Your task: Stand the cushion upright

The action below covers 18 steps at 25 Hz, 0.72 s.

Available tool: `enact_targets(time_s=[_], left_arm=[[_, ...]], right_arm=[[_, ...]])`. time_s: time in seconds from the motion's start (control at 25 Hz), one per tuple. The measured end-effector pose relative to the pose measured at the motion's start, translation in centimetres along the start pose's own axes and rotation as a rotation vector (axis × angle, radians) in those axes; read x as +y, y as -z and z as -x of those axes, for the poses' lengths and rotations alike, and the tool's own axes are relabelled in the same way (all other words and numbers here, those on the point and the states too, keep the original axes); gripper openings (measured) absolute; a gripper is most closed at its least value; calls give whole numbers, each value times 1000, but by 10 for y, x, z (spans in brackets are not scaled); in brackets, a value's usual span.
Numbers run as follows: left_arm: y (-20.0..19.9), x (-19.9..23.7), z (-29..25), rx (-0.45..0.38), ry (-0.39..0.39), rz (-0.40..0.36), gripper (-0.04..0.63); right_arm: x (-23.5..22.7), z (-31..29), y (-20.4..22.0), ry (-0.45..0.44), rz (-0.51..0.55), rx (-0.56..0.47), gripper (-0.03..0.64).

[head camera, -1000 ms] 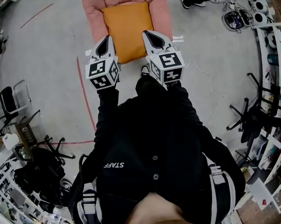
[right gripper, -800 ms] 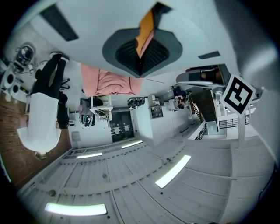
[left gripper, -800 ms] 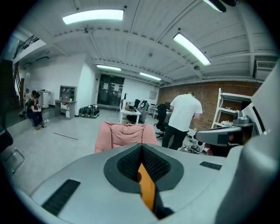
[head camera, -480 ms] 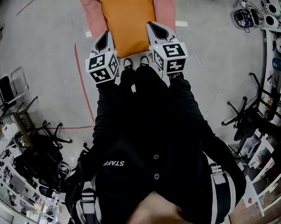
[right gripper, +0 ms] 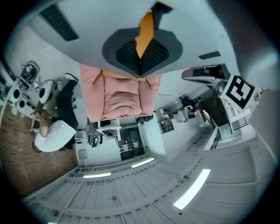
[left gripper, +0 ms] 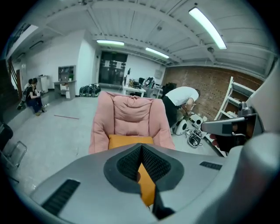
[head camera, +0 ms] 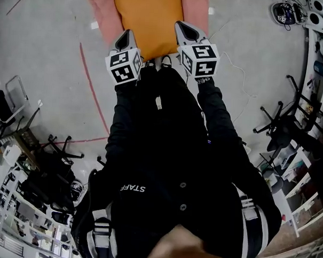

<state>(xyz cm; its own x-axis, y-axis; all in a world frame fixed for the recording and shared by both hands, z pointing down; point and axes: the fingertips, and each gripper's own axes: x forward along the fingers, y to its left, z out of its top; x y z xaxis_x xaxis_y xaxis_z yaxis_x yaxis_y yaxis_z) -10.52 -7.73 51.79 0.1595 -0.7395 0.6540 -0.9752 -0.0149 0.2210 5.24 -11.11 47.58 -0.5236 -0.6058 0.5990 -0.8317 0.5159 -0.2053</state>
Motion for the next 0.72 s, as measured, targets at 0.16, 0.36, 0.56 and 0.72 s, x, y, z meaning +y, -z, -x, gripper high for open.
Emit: enact_targets(time_s=[0.16,0.36,0.56,0.72], left_arm=[[36,19,-52,80,12,19,0],[84,43,-105,151,-17,22,0],[118,64,-155,156,-43,44,1],[139,80,-191,131,-69,54,148]], right_arm=[[-26,-52,47,40,-65,98,17],[-52,-108,111,46,-101,161,18],[-85,-163,165,56,-141,208,93],[-112,-202,211,59,-189,258,165]])
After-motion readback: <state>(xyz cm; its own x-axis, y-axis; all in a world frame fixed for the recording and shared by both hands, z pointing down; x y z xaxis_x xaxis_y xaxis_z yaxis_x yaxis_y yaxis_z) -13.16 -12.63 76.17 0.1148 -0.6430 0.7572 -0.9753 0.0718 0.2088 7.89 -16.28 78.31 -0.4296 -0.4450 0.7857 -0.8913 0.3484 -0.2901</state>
